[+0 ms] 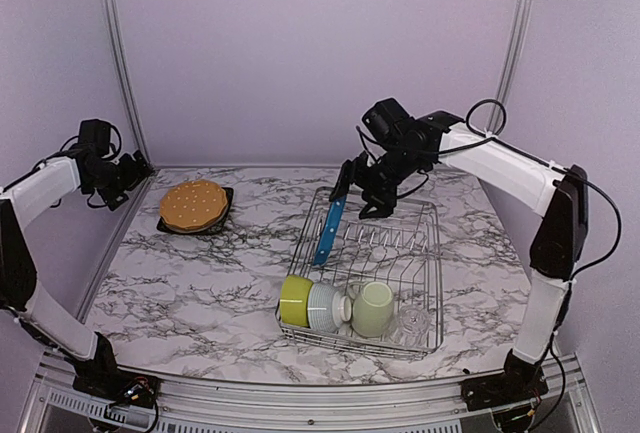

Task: Unload the mixed dishes from the dish rack
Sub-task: Grab the plate from the dish rack.

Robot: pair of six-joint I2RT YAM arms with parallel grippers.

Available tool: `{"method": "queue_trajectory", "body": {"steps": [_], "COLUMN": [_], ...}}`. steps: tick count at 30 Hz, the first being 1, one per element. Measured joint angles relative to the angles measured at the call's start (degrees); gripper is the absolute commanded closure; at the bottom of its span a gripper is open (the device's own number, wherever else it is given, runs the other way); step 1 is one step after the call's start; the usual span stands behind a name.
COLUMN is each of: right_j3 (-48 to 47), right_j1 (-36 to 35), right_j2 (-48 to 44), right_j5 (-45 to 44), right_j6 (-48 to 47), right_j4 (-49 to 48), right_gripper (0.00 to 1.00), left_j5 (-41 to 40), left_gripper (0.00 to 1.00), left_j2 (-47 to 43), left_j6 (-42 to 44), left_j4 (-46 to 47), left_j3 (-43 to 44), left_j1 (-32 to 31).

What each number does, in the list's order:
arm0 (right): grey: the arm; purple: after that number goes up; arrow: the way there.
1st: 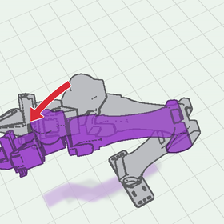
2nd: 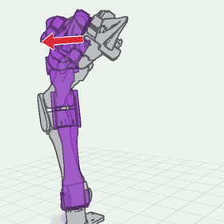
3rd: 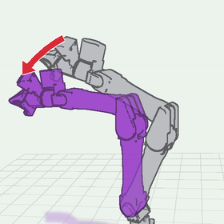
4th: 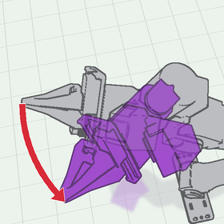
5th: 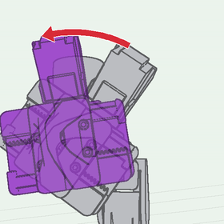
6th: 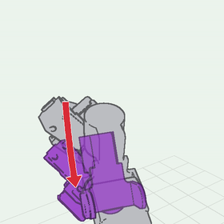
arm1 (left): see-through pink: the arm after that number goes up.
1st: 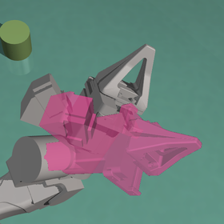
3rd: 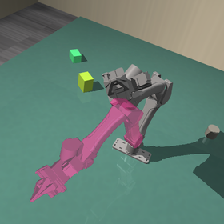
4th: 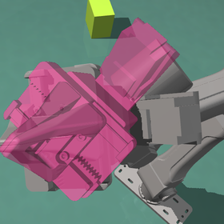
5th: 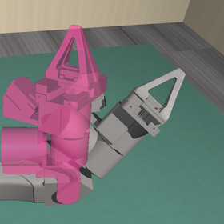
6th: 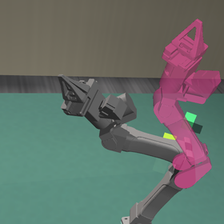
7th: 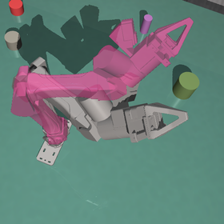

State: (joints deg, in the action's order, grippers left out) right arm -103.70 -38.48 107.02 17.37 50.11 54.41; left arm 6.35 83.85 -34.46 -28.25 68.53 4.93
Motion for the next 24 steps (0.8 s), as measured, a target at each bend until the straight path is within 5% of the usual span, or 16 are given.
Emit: {"method": "queue_trajectory", "body": {"steps": [24], "right_j3": [-7.7], "right_j1": [-0.3], "right_j2": [9.8], "right_j5": [-0.3], "right_j6": [7.1], "right_j4": [3.2], "right_gripper": [0.41], "left_j5": [-1.5], "left_gripper": [0.01], "left_j2": [-2.4], "left_j6": [-0.3], "left_j4": [0.2], "left_j3": [-4.8], "left_j1": [0.0]}}
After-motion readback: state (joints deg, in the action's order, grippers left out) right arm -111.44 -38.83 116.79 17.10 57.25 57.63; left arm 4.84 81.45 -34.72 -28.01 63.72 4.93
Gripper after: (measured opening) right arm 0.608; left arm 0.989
